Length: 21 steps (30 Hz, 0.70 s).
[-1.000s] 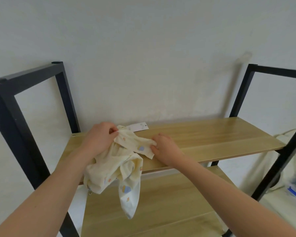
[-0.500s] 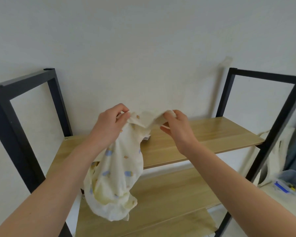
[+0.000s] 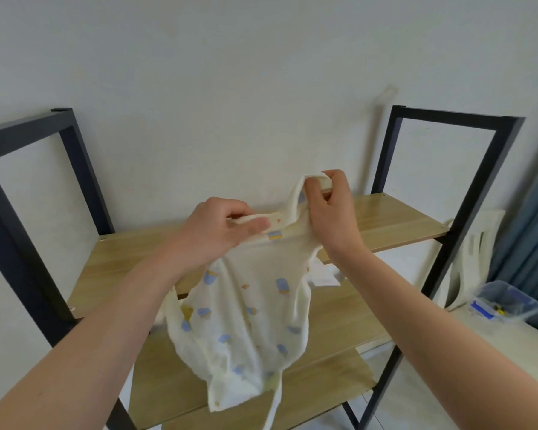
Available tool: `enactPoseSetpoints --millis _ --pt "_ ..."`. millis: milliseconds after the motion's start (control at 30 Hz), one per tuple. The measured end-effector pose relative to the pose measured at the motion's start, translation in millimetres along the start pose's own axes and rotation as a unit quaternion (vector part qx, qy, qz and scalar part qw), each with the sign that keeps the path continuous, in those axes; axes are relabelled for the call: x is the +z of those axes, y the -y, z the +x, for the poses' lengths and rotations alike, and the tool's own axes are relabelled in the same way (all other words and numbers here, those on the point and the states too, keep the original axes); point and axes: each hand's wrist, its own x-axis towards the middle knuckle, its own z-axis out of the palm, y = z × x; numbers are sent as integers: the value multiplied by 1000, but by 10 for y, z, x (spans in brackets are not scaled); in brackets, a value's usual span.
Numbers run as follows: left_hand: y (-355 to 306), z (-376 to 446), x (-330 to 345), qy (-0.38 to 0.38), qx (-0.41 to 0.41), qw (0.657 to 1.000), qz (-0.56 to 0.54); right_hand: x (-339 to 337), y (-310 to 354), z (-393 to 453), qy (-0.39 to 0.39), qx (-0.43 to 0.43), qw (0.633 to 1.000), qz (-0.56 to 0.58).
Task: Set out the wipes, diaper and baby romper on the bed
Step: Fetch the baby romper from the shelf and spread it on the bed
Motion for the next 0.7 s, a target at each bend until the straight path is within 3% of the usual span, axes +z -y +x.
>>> enactPoseSetpoints --millis 200,400,600,700 --pt "-250 -35 283 -3 38 998 -46 -363 38 -136 -7 3 999 -36" --pt "-319 -98 703 -25 -23 983 -179 -815 -301 -438 39 139 989 -26" --pt "-385 -220 1206 76 -35 973 -216 -1286 -720 -843 89 267 955 91" --pt "-404 -279 1463 84 -36 971 -219 -1529 -903 -1053 87 318 932 148"
